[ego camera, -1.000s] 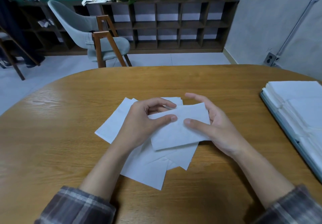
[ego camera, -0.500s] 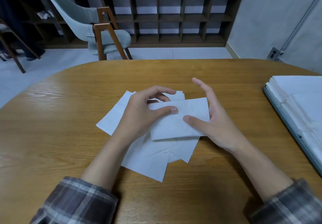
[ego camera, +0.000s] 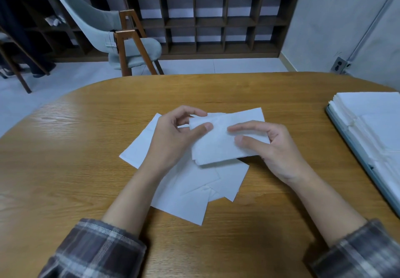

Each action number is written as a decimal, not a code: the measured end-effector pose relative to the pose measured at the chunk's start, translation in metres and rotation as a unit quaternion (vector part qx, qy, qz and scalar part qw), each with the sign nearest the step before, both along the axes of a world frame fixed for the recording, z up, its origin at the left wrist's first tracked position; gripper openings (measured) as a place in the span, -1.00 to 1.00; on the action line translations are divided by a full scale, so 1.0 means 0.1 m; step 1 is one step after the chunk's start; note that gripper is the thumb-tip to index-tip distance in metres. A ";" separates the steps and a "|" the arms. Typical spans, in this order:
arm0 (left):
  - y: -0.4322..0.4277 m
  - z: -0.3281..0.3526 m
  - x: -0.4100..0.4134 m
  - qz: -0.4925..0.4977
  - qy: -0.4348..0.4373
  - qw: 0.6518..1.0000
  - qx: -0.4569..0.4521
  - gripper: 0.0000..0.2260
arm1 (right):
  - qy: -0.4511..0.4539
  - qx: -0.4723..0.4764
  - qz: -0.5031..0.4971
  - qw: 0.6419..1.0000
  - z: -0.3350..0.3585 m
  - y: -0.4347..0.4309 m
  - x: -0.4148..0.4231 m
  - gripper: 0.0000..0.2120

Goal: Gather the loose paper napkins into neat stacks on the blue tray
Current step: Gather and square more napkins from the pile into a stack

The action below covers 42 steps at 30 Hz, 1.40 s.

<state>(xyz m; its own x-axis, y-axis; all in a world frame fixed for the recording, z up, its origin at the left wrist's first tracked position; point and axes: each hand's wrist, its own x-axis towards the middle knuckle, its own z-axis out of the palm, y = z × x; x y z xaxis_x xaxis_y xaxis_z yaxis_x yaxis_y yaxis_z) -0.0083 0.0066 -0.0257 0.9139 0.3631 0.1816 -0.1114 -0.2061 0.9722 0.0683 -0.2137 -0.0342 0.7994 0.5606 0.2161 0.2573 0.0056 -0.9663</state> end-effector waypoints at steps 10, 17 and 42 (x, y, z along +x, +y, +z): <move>0.02 -0.22 0.02 -0.090 0.047 0.935 0.341 -0.58 | -0.023 -0.054 -0.242 0.968 -0.13 -0.08 0.23 -0.71; 0.03 -0.21 0.02 -0.103 0.014 0.936 0.337 -0.94 | -0.057 -0.058 -0.243 0.967 -0.14 -0.05 0.20 -0.68; 0.01 -0.04 0.01 -0.016 -0.068 0.994 0.078 -0.81 | 0.054 0.075 -0.128 0.987 -0.02 -0.03 0.10 -0.92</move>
<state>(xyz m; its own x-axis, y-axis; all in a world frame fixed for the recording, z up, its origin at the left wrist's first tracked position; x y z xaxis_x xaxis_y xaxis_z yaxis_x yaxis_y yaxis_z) -0.0071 0.0079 -0.0299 0.8880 0.2912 0.3560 -0.2483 -0.3479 0.9040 0.0785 -0.2163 -0.0364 0.9338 0.3049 0.1872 0.1646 0.0985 -0.9814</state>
